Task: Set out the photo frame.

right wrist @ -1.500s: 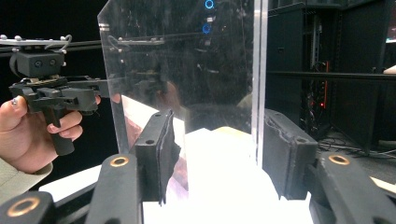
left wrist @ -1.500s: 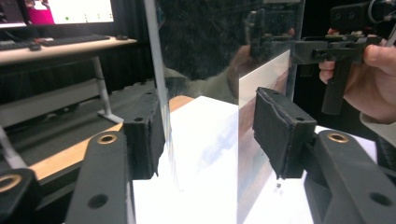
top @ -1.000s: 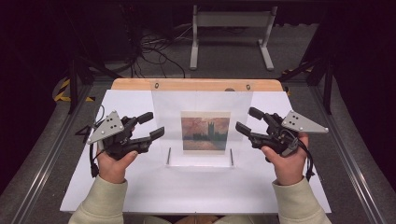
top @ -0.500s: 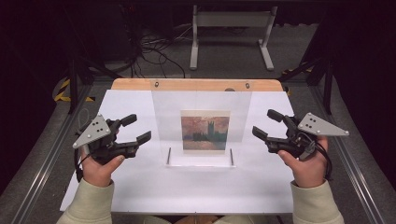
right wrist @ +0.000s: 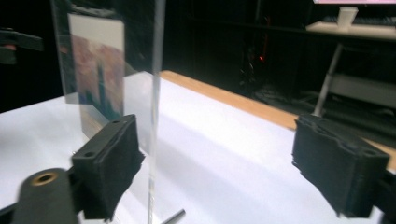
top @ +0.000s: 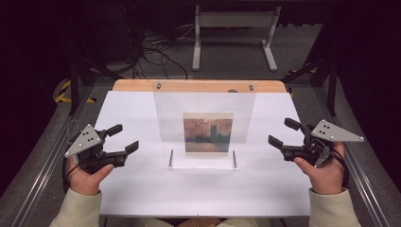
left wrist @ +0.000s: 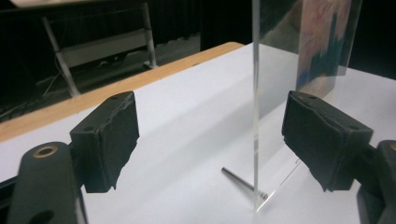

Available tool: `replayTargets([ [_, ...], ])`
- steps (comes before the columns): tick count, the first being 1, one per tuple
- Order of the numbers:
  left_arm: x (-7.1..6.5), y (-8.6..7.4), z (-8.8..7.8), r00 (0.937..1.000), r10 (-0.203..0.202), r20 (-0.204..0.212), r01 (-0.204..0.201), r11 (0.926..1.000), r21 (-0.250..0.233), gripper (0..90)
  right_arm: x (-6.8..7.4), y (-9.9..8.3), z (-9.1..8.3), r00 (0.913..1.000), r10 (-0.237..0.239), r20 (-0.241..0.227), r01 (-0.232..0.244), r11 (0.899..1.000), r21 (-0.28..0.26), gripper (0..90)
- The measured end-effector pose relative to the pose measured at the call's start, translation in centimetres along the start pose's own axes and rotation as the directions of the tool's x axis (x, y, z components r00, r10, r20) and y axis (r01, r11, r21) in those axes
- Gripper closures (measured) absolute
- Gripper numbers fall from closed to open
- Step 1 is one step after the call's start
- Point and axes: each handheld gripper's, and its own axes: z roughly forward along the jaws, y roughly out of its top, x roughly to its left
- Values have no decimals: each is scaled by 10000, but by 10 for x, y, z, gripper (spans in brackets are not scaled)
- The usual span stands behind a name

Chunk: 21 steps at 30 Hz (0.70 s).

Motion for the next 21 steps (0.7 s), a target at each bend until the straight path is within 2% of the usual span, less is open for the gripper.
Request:
replayTargets([
  [5, 10, -20, 0, 9998, -16, -213, 20, 9998, 190, 148, -9, -15, 1, 9992, 271, 293, -279, 9993, 262, 57],
  [10, 18, -40, 3, 9995, -29, -301, 30, 10000, 56, 136, -20, -33, 2, 9994, 153, 321, -164, 9993, 337, 37],
  [12, 20, -48, 7, 9994, 98, -326, -97, 9999, 37, 132, -23, -40, 3, 9995, 108, 281, -118, 9993, 364, 36],
  [15, 22, -61, 15, 9992, 322, -221, -318, 9993, 173, 127, -29, -52, 5, 9995, 156, 287, -167, 9991, 401, 33],
  [17, 22, -68, 21, 9985, 525, -136, -518, 9975, 487, 114, -32, -60, 7, 9993, 198, 303, -212, 9987, 456, 31],
  [18, 21, -71, 24, 9984, 522, -203, -510, 9970, 586, 104, -33, -64, 8, 9992, 225, 342, -241, 9985, 483, 31],
  [21, 21, -79, 31, 9995, 303, 59, -306, 9970, 715, 106, -35, -75, 10, 9986, 352, 387, -371, 9980, 505, 33],
])
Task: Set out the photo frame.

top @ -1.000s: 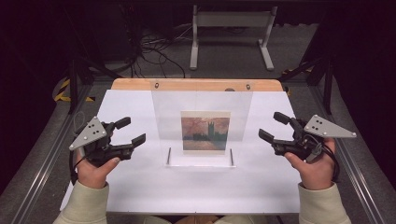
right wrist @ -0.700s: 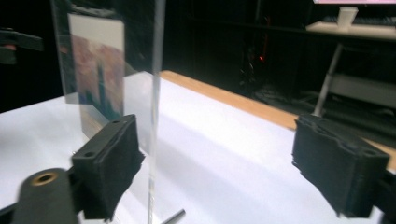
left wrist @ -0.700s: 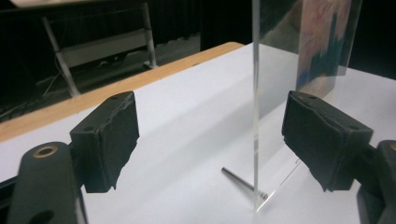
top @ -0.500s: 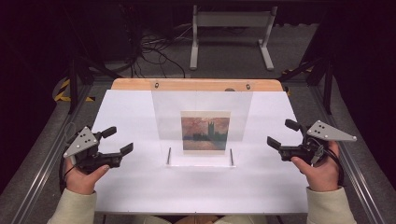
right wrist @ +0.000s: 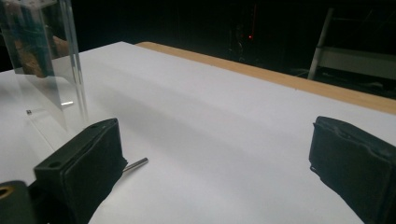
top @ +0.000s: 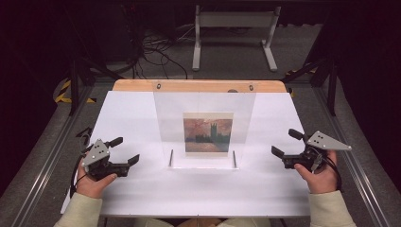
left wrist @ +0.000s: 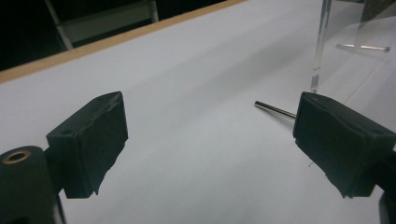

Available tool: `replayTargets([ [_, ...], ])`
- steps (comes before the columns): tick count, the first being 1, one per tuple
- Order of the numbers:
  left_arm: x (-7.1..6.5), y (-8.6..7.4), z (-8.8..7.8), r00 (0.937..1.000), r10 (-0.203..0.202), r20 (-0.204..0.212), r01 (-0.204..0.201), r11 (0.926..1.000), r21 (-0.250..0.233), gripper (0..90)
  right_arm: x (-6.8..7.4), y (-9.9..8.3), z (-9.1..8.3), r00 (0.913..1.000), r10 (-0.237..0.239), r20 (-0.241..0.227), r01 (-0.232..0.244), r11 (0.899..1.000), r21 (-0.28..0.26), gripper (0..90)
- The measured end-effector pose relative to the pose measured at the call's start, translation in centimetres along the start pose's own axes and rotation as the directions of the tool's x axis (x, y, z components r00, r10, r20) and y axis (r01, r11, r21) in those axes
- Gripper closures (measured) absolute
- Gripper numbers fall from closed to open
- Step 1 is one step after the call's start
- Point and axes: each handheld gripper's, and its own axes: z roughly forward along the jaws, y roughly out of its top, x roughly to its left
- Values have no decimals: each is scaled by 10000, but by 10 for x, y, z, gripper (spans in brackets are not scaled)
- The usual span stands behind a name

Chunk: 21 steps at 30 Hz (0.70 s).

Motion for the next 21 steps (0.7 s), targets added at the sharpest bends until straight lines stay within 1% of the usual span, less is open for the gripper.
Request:
replayTargets([
  [2, 0, -4, 4, 9998, -172, 130, 172, 9999, 5, 104, -1, -8, 4, 10000, 64, 64, -65, 9999, 144, 34],
  [3, 0, -6, 4, 9995, -271, 169, 271, 9996, 36, 104, 0, -13, 6, 9999, 45, 124, -49, 9995, 307, 33],
  [4, 1, -7, 5, 9992, -327, 209, 327, 9995, 19, 104, 0, -16, 9, 9999, 89, 93, -92, 9992, 380, 32],
  [7, 3, -11, 7, 9978, -617, 237, 616, 9981, 22, 106, 1, -24, 14, 9999, 85, 120, -93, 9976, 691, 34],
  [8, 3, -11, 6, 9974, -680, 253, 678, 9977, 83, 107, 2, -27, 16, 9999, 118, 88, -125, 9957, 919, 43],
  [9, 4, -12, 7, 9967, -779, 245, 778, 9970, 56, 108, 3, -28, 17, 9999, 131, 66, -137, 9953, 963, 44],
  [10, 5, -13, 7, 9947, -989, 290, 988, 9951, 22, 108, 4, -29, 18, 9998, 157, 84, -165, 9946, 1024, 46],
  [12, 7, -14, 7, 9914, -1263, 329, 1264, 9920, 4, 111, 5, -32, 21, 9996, 282, 75, -289, 9918, 1241, 53],
  [13, 7, -14, 7, 9914, -1263, 329, 1264, 9920, 4, 112, 5, -32, 21, 9996, 282, 75, -289, 9918, 1241, 53],
  [15, 10, -17, 7, 9864, -1605, 340, 1605, 9870, 36, 112, 6, -35, 24, 9994, 334, 129, -350, 9874, 1541, 50],
  [17, 12, -18, 7, 9846, -1725, 272, 1726, 9850, 4, 113, 7, -39, 27, 9992, 391, 114, -405, 9839, 1740, 50],
  [18, 13, -18, 7, 9832, -1798, 320, 1799, 9837, -13, 114, 8, -40, 28, 9991, 395, 167, -419, 9823, 1826, 49],
  [20, 14, -19, 7, 9813, -1899, 325, 1900, 9818, 1, 114, 8, -41, 30, 9993, 353, 132, -371, 9817, 1868, 50],
  [21, 14, -19, 7, 9813, -1896, 318, 1897, 9818, 10, 114, 8, -41, 30, 9993, 353, 155, -376, 9817, 1868, 50],
])
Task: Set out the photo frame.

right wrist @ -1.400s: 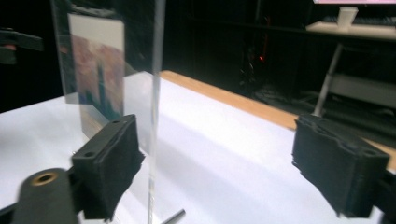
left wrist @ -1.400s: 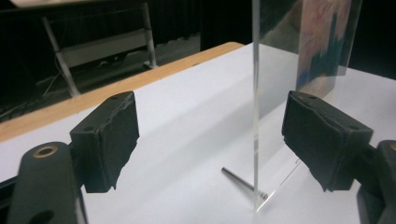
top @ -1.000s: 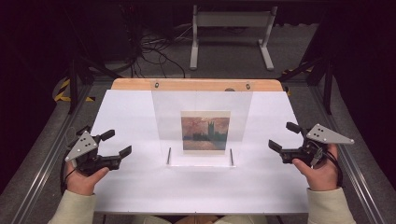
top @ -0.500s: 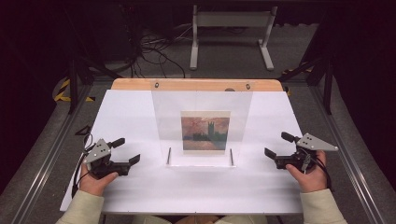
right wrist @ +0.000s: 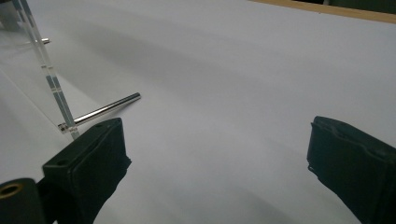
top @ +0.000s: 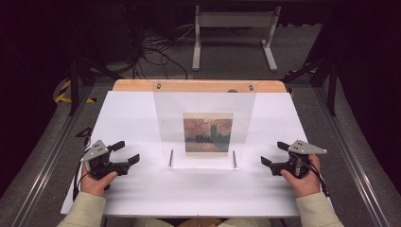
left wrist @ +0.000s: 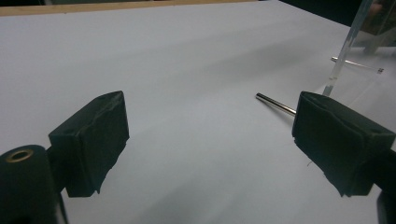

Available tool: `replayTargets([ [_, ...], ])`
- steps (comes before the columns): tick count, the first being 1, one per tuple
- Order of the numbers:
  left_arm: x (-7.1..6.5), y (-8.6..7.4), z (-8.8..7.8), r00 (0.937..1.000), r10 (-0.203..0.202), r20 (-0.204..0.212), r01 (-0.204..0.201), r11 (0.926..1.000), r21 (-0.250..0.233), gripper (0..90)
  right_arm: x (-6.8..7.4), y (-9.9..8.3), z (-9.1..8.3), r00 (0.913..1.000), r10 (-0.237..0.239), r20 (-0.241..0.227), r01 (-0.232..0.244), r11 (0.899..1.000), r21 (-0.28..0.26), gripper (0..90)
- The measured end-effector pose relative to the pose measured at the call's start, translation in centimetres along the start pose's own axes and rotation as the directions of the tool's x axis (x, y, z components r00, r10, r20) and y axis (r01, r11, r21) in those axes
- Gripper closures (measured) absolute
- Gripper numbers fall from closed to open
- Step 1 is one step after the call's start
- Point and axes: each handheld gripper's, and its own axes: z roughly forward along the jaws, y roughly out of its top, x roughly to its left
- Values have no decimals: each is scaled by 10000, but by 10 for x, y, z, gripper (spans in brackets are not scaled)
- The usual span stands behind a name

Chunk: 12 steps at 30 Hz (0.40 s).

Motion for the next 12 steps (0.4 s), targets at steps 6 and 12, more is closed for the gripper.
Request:
replayTargets([
  [6, -1, 0, 0, 10000, 53, -30, -53, 9999, 87, 124, 0, 0, 0, 10000, 44, 7, -44, 10000, 12, 51],
  [12, -2, 3, -3, 9997, 147, -217, -146, 9999, 50, 145, 0, 1, 0, 10000, 22, 11, -22, 10000, -58, 51],
])
